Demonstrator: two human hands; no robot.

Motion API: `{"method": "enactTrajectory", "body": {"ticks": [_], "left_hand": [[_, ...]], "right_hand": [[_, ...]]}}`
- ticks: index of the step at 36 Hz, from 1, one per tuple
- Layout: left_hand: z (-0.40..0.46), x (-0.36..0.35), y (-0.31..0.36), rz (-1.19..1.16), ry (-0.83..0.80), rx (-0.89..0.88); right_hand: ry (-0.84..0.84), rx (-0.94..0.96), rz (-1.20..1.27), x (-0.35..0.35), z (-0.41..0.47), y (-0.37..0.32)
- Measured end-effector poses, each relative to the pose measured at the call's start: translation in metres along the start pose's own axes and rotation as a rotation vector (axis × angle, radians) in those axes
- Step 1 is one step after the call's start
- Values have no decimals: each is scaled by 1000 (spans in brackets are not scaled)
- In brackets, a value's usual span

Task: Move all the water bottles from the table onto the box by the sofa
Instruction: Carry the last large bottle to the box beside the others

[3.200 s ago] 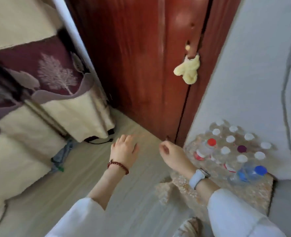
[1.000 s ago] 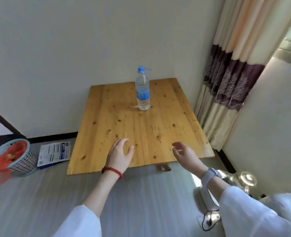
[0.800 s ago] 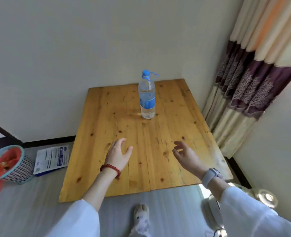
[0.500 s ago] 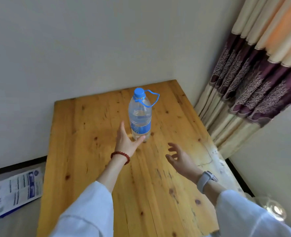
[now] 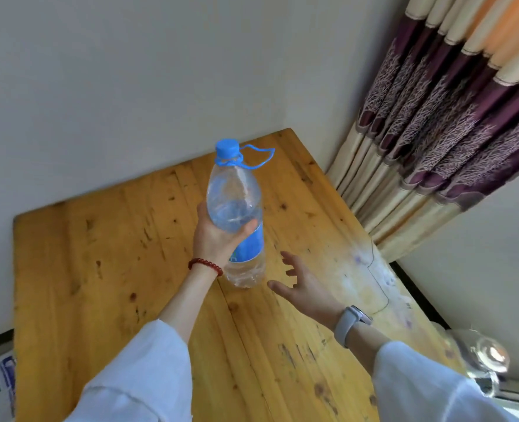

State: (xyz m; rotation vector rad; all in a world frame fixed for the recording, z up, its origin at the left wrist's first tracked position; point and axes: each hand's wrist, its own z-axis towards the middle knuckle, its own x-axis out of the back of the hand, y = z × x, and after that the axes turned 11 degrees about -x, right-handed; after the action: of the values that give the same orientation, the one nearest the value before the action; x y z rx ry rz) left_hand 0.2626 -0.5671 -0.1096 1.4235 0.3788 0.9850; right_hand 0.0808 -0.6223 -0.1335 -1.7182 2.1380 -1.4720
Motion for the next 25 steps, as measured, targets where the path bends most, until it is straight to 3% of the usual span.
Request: {"method": "enactTrajectory", "body": {"ticks": [5,9,16,20,25], "left_hand": [[-20,-4,0,-202,-26,163],[-42,-19,13,-272,-126,193],[-85,-71,42,-154,-476,188],[-136,-105,63,-85,-582,194],[-201,-152,113,-197,-689,62]], "right_hand": [[-81,52,111,5,-9,0],[-133,55,203,12,-28,13],[48,-100,235,13,-85,70],[127,-165,275,29,-133,108],[266,-159,305,64,-211,154]]}}
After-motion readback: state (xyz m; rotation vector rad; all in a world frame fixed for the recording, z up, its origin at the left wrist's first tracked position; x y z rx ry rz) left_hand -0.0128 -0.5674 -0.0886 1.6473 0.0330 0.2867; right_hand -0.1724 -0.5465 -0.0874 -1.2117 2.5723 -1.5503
